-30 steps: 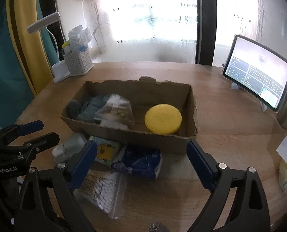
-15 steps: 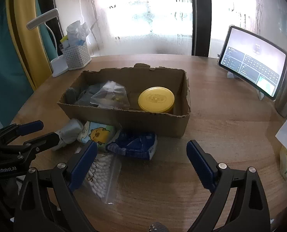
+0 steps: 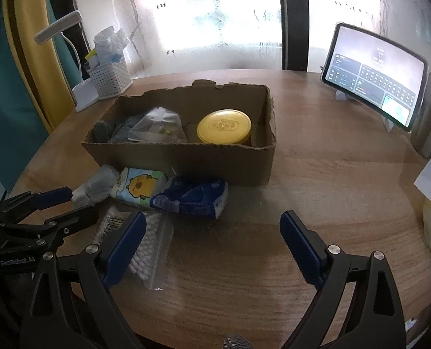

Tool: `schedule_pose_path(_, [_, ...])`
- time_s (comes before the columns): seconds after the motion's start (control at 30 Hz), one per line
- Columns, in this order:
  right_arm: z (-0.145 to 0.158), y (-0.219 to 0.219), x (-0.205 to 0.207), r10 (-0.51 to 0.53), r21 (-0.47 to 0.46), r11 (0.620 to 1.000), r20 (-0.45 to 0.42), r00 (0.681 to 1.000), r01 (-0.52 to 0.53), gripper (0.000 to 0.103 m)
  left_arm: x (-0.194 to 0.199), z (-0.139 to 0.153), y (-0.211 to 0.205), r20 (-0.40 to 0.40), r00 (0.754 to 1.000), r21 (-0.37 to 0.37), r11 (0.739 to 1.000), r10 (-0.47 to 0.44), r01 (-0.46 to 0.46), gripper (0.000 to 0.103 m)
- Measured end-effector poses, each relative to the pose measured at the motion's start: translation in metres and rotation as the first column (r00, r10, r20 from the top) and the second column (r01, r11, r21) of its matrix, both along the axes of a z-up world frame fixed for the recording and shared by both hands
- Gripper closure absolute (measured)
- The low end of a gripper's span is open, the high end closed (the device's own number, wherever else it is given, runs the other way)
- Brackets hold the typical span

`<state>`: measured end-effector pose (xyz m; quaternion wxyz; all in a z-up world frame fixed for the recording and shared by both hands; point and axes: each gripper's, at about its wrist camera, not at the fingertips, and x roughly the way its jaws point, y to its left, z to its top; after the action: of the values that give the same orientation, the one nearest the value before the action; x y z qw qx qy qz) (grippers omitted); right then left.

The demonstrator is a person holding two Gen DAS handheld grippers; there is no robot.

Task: Organize objects
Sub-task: 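Withdraw both tools from the box toward the items beside it, then grasp the bag of cotton swabs with the left tool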

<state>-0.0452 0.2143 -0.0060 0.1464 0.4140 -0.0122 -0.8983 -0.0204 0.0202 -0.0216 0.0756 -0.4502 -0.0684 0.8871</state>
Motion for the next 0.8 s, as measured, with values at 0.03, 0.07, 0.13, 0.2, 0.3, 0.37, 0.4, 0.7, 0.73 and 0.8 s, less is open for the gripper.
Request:
schedule_pose_path(0.03, [-0.001, 0.001, 0.001, -0.002, -0.002, 1.0, 0.001, 1.0, 0.002, 0.008, 0.001, -0.001, 0.001, 0.003, 1.0, 0.001, 1.0, 0.001, -0.001, 0.021])
schedule_pose_path(0.07, [-0.001, 0.002, 0.001, -0.005, -0.002, 1.0, 0.003, 1.0, 0.005, 0.008, 0.001, -0.002, 0.002, 0.006, 1.0, 0.002, 1.0, 0.0, 0.0, 0.021])
schedule_pose_path(0.13, [-0.003, 0.005, 0.002, -0.009, -0.005, 1.0, 0.008, 1.0, 0.01, 0.008, 0.002, -0.004, 0.004, 0.009, 1.0, 0.003, 1.0, 0.0, 0.0, 0.021])
schedule_pose_path(0.2, [-0.005, 0.007, 0.004, -0.012, -0.007, 1.0, 0.012, 1.0, 0.012, 0.008, 0.002, -0.006, 0.007, 0.017, 1.0, 0.005, 1.0, -0.003, 0.002, 0.021])
schedule_pose_path(0.3, [-0.007, 0.01, 0.006, -0.015, -0.012, 1.0, 0.016, 1.0, 0.016, 0.008, 0.003, -0.009, 0.012, 0.025, 1.0, 0.006, 1.0, -0.008, 0.008, 0.02])
schedule_pose_path(0.37, [-0.008, 0.012, 0.007, -0.017, -0.013, 1.0, 0.017, 1.0, 0.017, 0.008, 0.003, -0.011, 0.015, 0.033, 0.999, 0.01, 1.0, -0.013, 0.013, 0.017])
schedule_pose_path(0.4, [-0.008, 0.013, 0.008, -0.017, -0.015, 1.0, 0.018, 1.0, 0.018, 0.008, 0.003, -0.012, 0.016, 0.037, 0.999, 0.014, 1.0, -0.015, 0.015, 0.014])
schedule_pose_path(0.7, [-0.013, 0.019, 0.011, -0.005, -0.025, 1.0, 0.025, 1.0, 0.005, 0.008, 0.004, -0.02, 0.03, 0.063, 0.997, 0.036, 0.999, -0.035, 0.032, 0.008])
schedule_pose_path(0.73, [-0.013, 0.019, 0.011, -0.004, -0.027, 1.0, 0.025, 1.0, 0.004, 0.008, 0.004, -0.02, 0.032, 0.062, 0.997, 0.03, 0.999, -0.034, 0.032, 0.008])
schedule_pose_path(0.8, [-0.014, 0.022, 0.011, -0.005, -0.03, 1.0, 0.024, 1.0, 0.006, 0.008, 0.003, -0.021, 0.035, 0.067, 0.997, 0.026, 0.999, -0.033, 0.031, 0.008])
